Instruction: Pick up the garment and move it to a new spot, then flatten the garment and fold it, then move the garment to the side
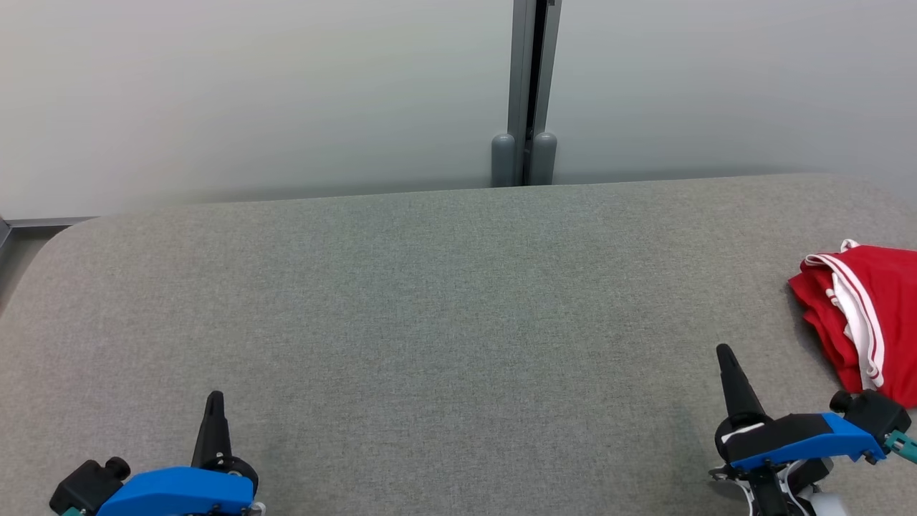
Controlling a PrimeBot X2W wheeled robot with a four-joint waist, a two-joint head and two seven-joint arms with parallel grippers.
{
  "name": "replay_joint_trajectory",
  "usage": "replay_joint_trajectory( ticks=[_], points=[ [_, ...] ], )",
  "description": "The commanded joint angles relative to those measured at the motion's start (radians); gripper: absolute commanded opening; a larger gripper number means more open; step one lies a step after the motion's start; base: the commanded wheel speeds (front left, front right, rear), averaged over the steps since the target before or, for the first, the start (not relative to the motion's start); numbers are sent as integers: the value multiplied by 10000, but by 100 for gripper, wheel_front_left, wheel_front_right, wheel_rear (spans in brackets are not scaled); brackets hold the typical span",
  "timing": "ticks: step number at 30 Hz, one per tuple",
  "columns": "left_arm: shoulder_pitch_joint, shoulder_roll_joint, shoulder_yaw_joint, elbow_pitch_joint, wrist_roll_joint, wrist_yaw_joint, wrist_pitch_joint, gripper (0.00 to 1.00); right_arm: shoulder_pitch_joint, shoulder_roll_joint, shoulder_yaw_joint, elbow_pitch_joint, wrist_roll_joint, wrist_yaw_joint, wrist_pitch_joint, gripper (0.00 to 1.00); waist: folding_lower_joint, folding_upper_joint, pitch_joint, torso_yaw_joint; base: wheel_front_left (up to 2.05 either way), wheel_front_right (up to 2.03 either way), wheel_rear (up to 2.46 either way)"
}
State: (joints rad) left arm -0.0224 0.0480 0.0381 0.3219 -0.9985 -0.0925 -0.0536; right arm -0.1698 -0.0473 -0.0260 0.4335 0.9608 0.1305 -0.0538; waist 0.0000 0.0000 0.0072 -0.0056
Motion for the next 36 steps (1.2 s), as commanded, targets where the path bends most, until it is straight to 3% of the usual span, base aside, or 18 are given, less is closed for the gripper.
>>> replay_joint_trajectory(
  ticks=[1, 36],
  points=[
    [-255, 22, 75, -166, -305, -59, 84, 0, 38, -30, -70, -233, 330, 3, 96, 0, 0, 0, -1, 1, 0, 0, 0],
    [-656, 27, 469, -525, -3587, -255, 994, 0, 388, -41, -543, -1196, 3812, 3, 995, 0, 0, 0, -20, 28, 0, 0, 0]
  ],
)
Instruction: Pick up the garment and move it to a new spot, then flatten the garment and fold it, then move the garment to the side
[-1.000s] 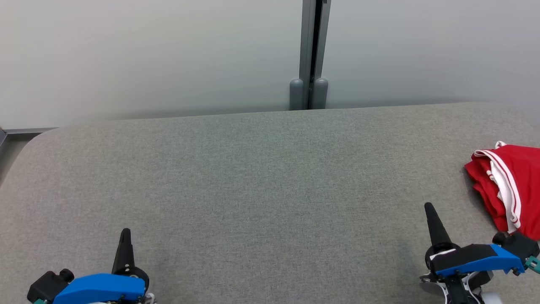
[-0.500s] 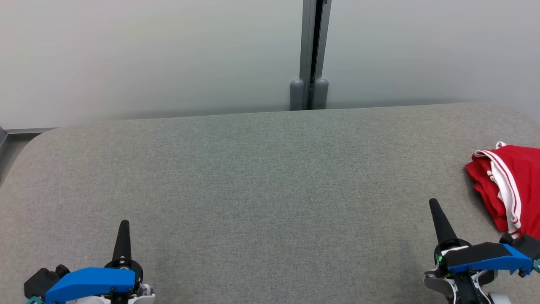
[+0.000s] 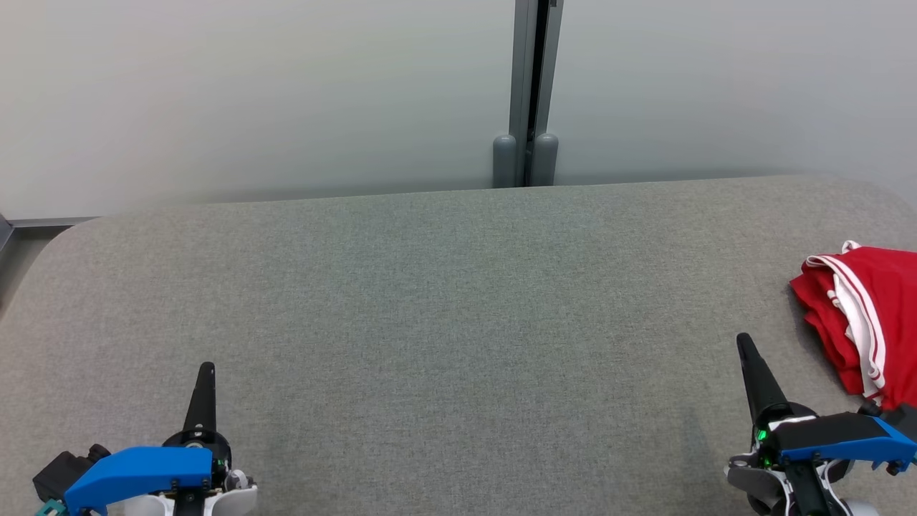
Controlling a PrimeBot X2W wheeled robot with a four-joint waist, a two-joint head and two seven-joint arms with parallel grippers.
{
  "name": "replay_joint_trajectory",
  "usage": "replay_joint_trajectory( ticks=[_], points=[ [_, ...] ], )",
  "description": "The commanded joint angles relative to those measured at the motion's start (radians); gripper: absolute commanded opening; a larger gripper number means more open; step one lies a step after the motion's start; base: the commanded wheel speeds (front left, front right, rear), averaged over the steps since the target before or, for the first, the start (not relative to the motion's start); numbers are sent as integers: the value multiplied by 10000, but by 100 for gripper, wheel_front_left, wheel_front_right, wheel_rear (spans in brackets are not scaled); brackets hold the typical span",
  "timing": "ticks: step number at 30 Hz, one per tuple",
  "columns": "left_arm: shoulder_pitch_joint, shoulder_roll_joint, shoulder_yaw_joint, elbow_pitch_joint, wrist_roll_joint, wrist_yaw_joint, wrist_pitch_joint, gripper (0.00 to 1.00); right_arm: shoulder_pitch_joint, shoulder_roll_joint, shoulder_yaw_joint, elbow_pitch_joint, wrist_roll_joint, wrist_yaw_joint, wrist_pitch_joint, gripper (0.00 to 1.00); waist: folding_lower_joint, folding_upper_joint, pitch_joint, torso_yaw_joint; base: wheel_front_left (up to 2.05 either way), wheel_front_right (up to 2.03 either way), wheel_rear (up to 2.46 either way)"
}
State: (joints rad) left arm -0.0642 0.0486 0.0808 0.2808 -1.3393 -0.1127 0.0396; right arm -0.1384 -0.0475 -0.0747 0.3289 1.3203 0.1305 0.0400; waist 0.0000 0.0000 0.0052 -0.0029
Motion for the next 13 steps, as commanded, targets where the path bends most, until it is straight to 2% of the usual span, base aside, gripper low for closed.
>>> replay_joint_trajectory(
  ticks=[1, 13],
  points=[
    [-247, 22, 52, -124, -265, -55, 84, 0, 83, -39, -67, -175, 299, 3, 84, 0, 0, 0, -1, 2, 0, 0, 0],
    [-320, 23, 167, -207, -1089, -121, 310, 0, 196, -41, -183, -419, 1190, 3, 316, 0, 0, 0, -7, 10, 0, 0, 0]
  ],
)
